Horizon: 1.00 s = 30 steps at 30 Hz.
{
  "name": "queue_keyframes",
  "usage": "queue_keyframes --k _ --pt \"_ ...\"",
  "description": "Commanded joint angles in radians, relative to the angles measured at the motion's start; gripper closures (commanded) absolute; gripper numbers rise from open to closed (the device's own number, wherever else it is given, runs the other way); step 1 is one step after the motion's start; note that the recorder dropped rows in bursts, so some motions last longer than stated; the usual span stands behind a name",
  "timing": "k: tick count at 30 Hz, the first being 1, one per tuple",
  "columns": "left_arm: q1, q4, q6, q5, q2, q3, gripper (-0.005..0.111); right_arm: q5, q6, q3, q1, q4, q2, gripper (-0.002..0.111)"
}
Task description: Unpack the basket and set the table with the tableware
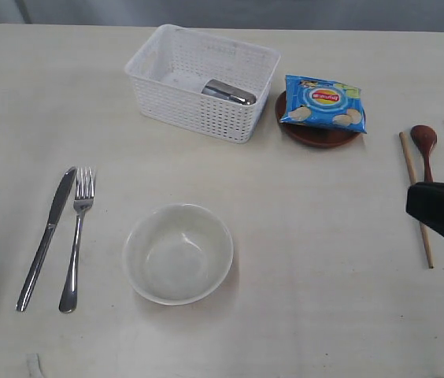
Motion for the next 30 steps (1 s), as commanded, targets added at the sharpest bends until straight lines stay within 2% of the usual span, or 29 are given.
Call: queue_keyframes --k 1,5,8,11,14,18,20,22,25,30 --pt "0.003 -0.051 0.079 0.211 0.244 -0.316 0.107 -0.006 -0.005 0.001 -0.006 0.019 -0.007 0.108" --pt "0.003 -0.265 0.292 0.482 0.544 -0.59 0.107 -0.006 -0.004 0.001 -0.006 0.037 -0.007 0.108" --pt "0.003 -0.444 0.413 0.615 0.746 -0.749 0.107 0.003 -0.004 0.001 -0.006 0.042 -0.007 0.108" --pt "0.003 -0.55 0.445 0.626 0.915 -0.869 0.107 0.01 -0.004 0.001 0.011 0.042 -0.007 0.108" --pt "0.003 -0.573 0.445 0.62 1.025 -0.949 0.107 0.01 -0.004 0.001 0.059 0.042 -0.007 0.108" --pt "0.003 -0.642 0.445 0.629 1.118 -1.005 0.107 0.008 -0.004 0.001 0.108 0.038 -0.007 0.108" --pt "0.003 -0.714 0.463 0.604 1.161 -1.017 0.107 0.006 -0.004 0.001 0.115 0.038 -0.007 0.108" --pt "0.003 -0.738 0.508 0.635 1.213 -1.054 0.106 0.01 -0.004 0.001 0.115 0.038 -0.007 0.108" --pt "0.003 -0.731 0.533 0.747 1.323 -1.14 0.096 0.01 -0.004 0.001 0.115 0.038 -0.007 0.108" --pt "-0.013 -0.733 0.51 0.884 1.53 -1.277 0.071 0.01 -0.004 0.001 0.115 0.038 -0.007 0.108"
